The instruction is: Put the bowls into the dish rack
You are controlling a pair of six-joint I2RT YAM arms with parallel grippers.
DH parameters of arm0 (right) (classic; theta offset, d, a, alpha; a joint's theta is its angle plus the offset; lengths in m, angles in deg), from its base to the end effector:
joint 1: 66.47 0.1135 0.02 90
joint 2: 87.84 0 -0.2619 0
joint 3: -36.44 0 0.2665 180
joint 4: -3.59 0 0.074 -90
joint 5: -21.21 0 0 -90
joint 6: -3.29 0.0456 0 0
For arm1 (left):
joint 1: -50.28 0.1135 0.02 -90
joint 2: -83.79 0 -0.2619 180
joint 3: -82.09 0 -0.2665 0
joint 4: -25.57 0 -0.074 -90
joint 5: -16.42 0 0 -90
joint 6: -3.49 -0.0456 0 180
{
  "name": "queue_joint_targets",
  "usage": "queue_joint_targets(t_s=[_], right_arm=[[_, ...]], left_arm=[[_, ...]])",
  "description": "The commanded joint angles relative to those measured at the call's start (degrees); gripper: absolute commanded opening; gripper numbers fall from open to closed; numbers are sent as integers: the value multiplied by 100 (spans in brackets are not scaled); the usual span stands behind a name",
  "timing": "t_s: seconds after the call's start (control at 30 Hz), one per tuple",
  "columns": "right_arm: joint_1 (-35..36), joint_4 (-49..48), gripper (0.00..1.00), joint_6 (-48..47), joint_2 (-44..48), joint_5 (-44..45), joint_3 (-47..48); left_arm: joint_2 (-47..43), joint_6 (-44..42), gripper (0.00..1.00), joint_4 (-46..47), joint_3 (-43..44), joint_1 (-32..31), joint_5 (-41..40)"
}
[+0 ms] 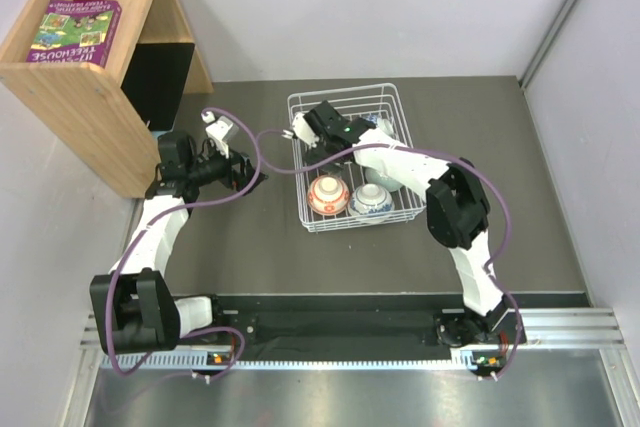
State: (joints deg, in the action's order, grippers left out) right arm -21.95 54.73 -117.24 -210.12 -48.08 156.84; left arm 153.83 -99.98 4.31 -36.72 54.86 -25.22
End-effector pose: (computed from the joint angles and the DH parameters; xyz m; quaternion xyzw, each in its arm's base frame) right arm 0.3652 0.3366 0.2330 -0.5230 0.7746 -0.1312 0.3304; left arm 0.2860 -0.0113 0.2663 0.2651 0.7723 -0.2791 0.5054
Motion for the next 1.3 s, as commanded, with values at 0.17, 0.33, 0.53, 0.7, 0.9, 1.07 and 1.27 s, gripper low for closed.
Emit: queue_joint_targets(t_s=[0.17, 0.33, 0.53, 0.7, 0.9, 1.07, 1.27], right_arm=[[110, 1266, 88, -507, 1012, -919, -377], [119, 1557, 88, -630, 1224, -1402, -526], [295, 1329, 88, -604, 1075, -1587, -729], [462, 1390, 88, -543, 732, -1631, -474], [567, 891, 87, -402, 311, -1027, -254], [576, 433, 86, -340, 117, -533, -167], [602, 116, 86, -314, 46, -278, -26]], left_arm=[[-70, -50, 99, -27, 77, 43, 68], [-113, -41, 99, -54, 68, 43, 68], [-140, -15, 99, -63, 77, 43, 68], [-184, -32, 99, -98, 51, 52, 42], [-219, -129, 99, -89, -46, 52, -2], [-201, -138, 99, -98, -90, 52, 7], [-175, -147, 99, -80, -107, 52, -2]])
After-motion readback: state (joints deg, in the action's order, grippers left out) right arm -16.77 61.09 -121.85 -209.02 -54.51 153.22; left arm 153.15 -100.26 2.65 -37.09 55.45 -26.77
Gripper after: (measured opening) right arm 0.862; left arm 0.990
